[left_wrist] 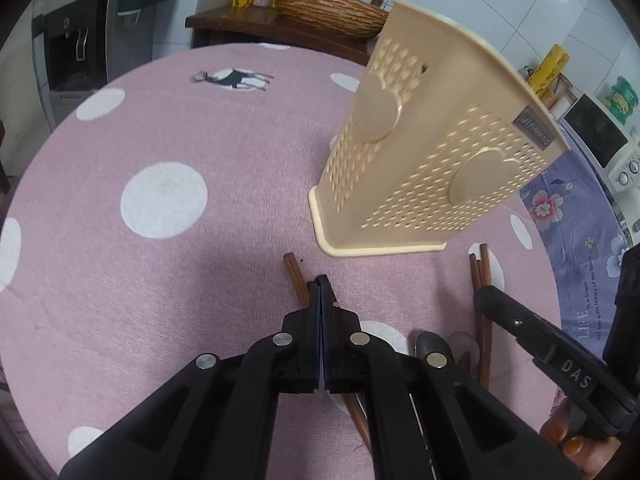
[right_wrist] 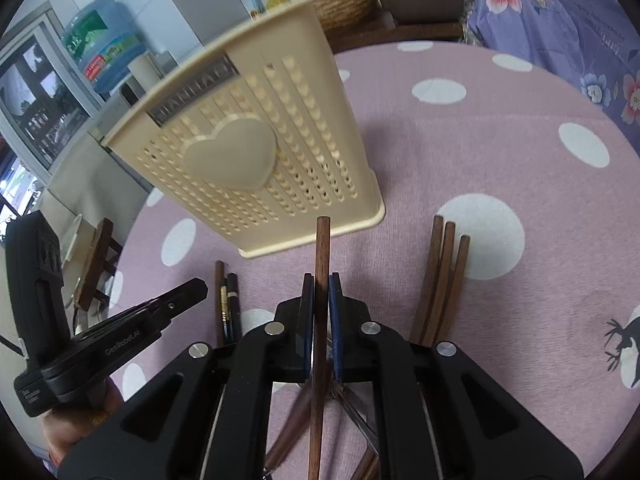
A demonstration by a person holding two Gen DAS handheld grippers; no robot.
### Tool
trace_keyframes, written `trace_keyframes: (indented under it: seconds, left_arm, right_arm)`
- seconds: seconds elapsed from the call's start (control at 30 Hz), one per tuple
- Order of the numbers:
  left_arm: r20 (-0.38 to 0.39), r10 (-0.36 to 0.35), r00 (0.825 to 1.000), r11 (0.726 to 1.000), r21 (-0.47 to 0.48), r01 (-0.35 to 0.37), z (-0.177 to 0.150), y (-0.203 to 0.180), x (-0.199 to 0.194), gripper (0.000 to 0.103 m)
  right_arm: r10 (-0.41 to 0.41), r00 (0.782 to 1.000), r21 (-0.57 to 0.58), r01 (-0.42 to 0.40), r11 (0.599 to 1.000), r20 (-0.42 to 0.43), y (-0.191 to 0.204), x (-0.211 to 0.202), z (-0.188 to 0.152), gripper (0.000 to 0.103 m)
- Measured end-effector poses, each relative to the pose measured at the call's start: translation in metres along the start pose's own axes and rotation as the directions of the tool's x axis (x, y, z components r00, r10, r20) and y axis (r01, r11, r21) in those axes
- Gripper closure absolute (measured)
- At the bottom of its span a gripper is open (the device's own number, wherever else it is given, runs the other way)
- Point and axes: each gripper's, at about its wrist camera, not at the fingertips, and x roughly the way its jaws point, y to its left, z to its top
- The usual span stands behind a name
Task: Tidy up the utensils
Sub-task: 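Close the right gripper on a single brown wooden chopstick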
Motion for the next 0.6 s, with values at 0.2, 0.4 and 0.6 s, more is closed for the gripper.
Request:
trace_keyframes:
  seconds: [0.2, 0.4, 0.6]
  left_arm:
    - [-0.028, 0.057, 0.998, 0.998, 0.007, -0.057, -0.002, -0.002, 0.002, 0.101]
    - [-0.073, 0.068, 0.995, 0.998, 0.015, -0.067, -0.013, -0.001, 0.008, 0.080]
    - [-0.052, 0.139, 0.989, 0.988, 0.073, -0.135, -0.018, -0.010, 0.012, 0.077]
  right_arm:
    - [-0.018, 0.999, -0.042, 0.020, 0.999, 0.035, 0.006, -0.011, -0.001, 0.095]
    - [-0.017, 0.999, -0.041, 0.019, 0.999, 0.035, 0.004, -0.011, -0.004, 0.095]
    - [-0.020, 0.999, -0.042, 0.022, 0.999, 0.038, 0.002, -0.012, -0.006, 0.095]
